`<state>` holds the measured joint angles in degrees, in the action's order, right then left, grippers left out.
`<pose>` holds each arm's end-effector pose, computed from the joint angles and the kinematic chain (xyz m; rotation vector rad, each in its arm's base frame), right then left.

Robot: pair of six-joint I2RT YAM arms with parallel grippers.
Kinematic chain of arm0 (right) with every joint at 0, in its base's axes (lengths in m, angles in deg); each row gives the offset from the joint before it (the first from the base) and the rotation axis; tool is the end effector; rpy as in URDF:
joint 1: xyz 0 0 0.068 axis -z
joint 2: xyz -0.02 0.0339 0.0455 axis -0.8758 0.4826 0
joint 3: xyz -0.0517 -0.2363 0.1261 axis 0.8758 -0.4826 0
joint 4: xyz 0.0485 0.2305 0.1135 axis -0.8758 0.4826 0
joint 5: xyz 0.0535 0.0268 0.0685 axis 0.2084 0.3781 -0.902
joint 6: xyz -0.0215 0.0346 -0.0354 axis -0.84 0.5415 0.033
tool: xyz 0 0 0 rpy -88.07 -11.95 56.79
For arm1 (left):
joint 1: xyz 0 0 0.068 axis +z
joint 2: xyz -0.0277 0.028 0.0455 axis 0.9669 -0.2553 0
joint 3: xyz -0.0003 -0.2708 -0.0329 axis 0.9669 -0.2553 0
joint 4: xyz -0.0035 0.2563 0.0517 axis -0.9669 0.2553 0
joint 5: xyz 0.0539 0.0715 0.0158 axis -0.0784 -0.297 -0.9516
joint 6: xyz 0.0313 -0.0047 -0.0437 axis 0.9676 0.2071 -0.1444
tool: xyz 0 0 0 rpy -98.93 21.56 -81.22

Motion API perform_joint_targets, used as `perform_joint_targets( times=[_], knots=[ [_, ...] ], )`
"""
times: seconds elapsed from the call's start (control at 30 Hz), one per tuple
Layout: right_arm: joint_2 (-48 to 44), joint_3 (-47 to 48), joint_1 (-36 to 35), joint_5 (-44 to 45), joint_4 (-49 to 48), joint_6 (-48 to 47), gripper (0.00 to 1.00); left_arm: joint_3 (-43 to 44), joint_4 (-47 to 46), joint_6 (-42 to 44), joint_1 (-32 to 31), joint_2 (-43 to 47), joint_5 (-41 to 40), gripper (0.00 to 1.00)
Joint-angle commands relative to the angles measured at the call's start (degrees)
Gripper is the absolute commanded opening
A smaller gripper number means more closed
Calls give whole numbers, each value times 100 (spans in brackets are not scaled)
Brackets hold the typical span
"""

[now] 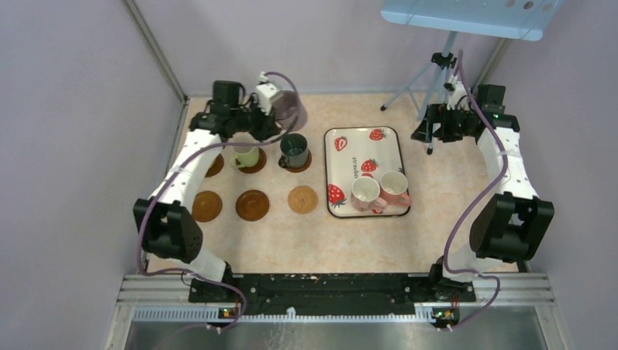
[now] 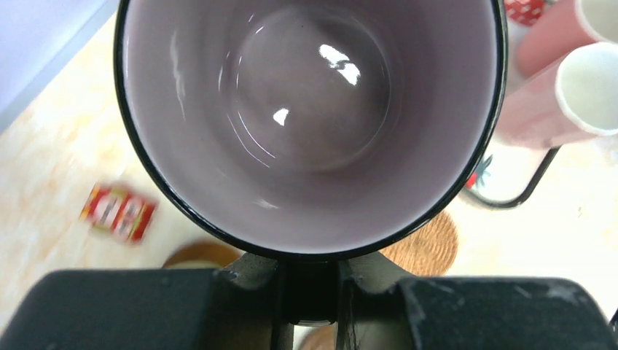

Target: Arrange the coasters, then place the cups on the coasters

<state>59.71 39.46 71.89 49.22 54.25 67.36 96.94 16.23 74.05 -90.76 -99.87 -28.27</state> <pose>0.3282 -0.0408 0.3284 -0.2471 2.2768 0.5896 0.3458 -0.1167 0.3537 0.9845 1.9133 -0.5861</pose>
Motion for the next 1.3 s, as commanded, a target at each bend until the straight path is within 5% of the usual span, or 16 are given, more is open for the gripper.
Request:
perform_joint_targets(
  times=[0.0,0.3,0.7,1.27],
  knots=[
    [154,-13,-39,-171,-354,151,89,-389,459,563,979,1047,588,0],
    [630,437,-573,-49,-446,187,88,-925,1734,1786,3386,1689,1117,0],
    [858,716,-784,-38,-377,171,88,-2167,3033,4623,5736,1834,956,0],
    [724,604,-828,107,-348,108,88,-3592,1893,5343,6220,1673,506,0]
  ],
)
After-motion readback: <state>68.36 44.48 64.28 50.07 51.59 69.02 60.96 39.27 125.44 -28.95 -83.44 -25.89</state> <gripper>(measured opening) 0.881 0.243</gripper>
